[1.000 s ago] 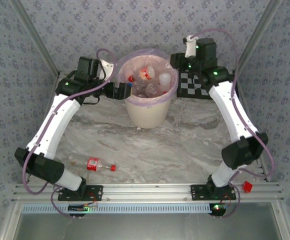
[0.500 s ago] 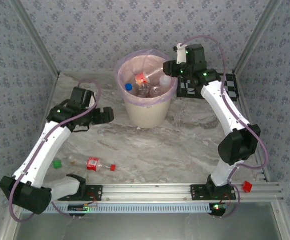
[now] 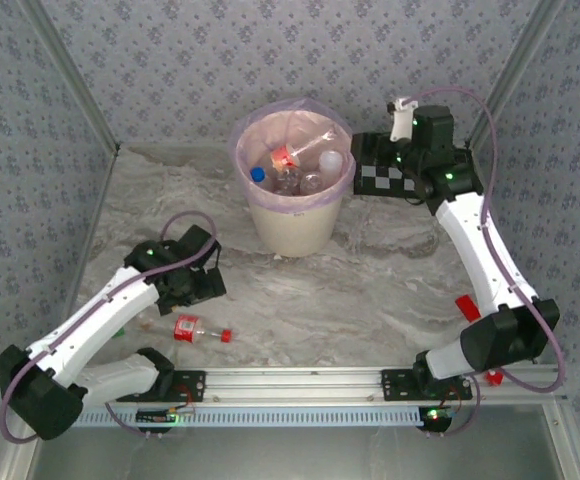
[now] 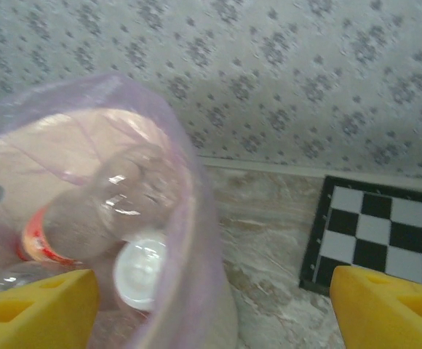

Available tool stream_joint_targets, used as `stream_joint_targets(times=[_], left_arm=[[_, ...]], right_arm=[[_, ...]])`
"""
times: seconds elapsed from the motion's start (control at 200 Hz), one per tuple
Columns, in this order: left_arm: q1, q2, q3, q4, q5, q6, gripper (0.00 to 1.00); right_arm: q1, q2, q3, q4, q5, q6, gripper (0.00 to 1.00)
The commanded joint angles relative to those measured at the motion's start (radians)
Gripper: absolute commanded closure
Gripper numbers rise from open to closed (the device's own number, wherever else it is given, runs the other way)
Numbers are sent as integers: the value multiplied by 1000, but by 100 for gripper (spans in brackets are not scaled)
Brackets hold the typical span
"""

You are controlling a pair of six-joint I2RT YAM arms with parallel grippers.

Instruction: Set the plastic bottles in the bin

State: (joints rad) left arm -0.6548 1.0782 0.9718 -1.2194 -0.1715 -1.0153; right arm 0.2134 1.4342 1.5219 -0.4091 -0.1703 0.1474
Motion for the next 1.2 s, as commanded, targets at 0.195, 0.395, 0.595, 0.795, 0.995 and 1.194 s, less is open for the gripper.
stream_joint_targets(times=[0.195, 0.395, 0.595, 0.795, 0.995, 1.194], left_arm=[[-42, -24, -128, 28, -30, -406, 2], [-69, 25, -235, 165, 51, -464, 2], [-71, 77, -336, 362, 72, -542, 10], [-68, 152, -353, 449, 54, -532, 16], [-56, 250, -286, 499, 10, -477, 30], [-56, 322, -220, 503, -25, -430, 40]], right_arm=[[-177, -96, -295, 106, 16, 109, 15], [-268, -137, -400, 123, -51, 191, 15], [-303, -183, -426, 74, -56, 179, 16], [-325, -221, -470, 74, -79, 201, 16], [-331, -250, -509, 75, -88, 210, 16], [-354, -301, -557, 52, -96, 224, 16]])
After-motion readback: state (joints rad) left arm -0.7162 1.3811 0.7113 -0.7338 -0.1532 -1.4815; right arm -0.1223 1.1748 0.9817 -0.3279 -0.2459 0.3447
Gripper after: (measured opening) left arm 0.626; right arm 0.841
